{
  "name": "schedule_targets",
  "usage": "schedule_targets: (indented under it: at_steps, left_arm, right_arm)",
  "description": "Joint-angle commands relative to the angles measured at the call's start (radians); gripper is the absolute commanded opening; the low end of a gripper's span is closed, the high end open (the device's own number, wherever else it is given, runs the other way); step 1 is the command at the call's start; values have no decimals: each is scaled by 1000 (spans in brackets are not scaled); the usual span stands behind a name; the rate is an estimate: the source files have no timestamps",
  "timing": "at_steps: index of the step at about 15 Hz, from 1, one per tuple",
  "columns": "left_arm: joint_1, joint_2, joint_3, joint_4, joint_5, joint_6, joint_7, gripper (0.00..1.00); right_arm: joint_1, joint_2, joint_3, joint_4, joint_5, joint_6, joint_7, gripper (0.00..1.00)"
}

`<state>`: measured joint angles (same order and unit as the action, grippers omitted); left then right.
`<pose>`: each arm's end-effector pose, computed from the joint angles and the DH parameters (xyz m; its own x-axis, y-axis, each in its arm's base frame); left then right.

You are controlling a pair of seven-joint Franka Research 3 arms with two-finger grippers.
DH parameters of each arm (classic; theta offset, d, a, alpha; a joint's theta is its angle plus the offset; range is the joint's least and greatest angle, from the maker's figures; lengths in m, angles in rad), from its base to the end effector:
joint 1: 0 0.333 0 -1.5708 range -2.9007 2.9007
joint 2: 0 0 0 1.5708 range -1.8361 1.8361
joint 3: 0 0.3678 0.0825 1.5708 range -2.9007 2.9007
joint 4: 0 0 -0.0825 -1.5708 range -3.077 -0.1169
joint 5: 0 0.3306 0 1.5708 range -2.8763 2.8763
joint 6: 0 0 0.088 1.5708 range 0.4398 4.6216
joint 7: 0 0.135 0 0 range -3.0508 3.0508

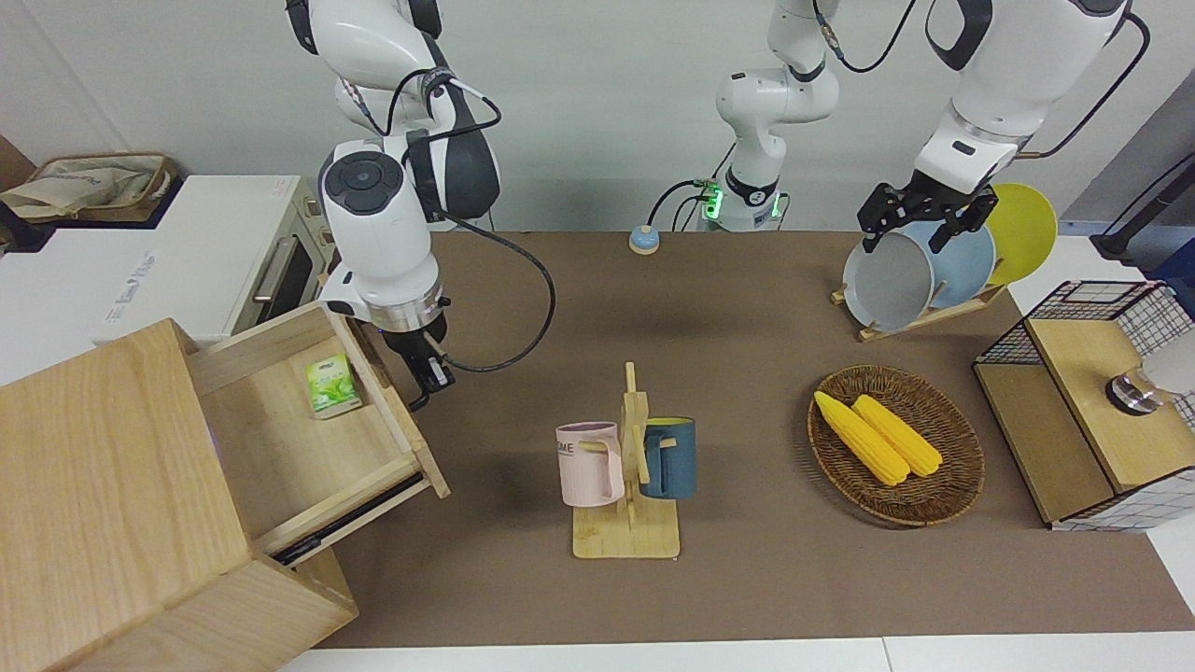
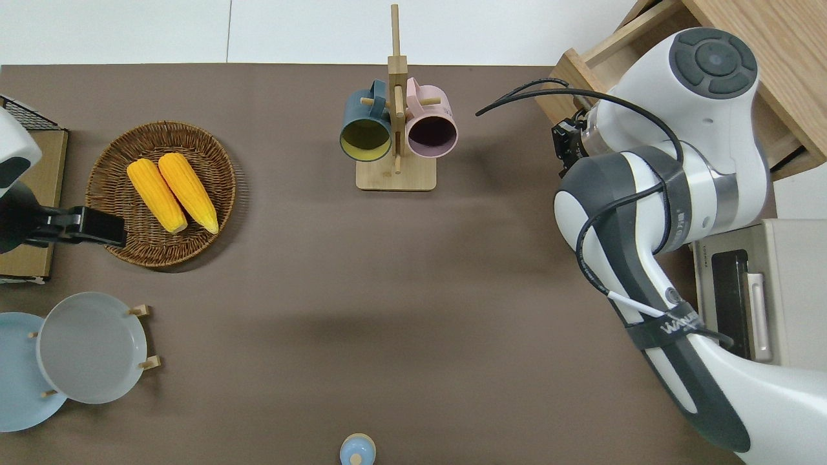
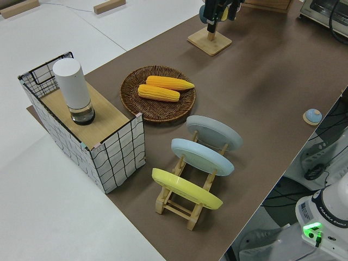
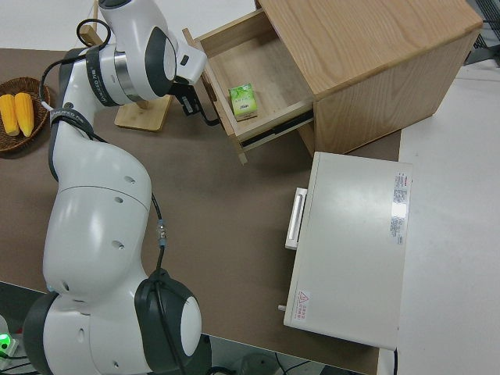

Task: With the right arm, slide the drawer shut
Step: 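Continue pushing the drawer with the right gripper until fully shut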

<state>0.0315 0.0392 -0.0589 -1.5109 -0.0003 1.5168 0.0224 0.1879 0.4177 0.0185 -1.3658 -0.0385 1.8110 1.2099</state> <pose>0.5089 -0.0132 0.6488 0.9982 -0.0498 -0.0332 -0.0497 -0.9988 0.0033 0.6443 0.1281 0.5141 0.5426 -0.8392 0.0379 -0.8394 -0.5434 -0.0151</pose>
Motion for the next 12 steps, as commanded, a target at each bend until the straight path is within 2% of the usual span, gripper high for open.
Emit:
schedule_targets:
  at_steps: [1, 7, 12]
  left_arm:
    - [5, 11, -7, 24, 17, -20, 10, 993]
    - [5, 11, -7, 24, 17, -20, 10, 993]
    - [5, 11, -7, 26, 17, -20, 10, 993]
  right_arm:
    - [-44, 30, 15, 42, 9, 8, -73, 0]
    - [-102, 36, 15, 50, 9, 8, -181, 0]
    - [-148, 64, 15, 85, 9, 19, -197, 0]
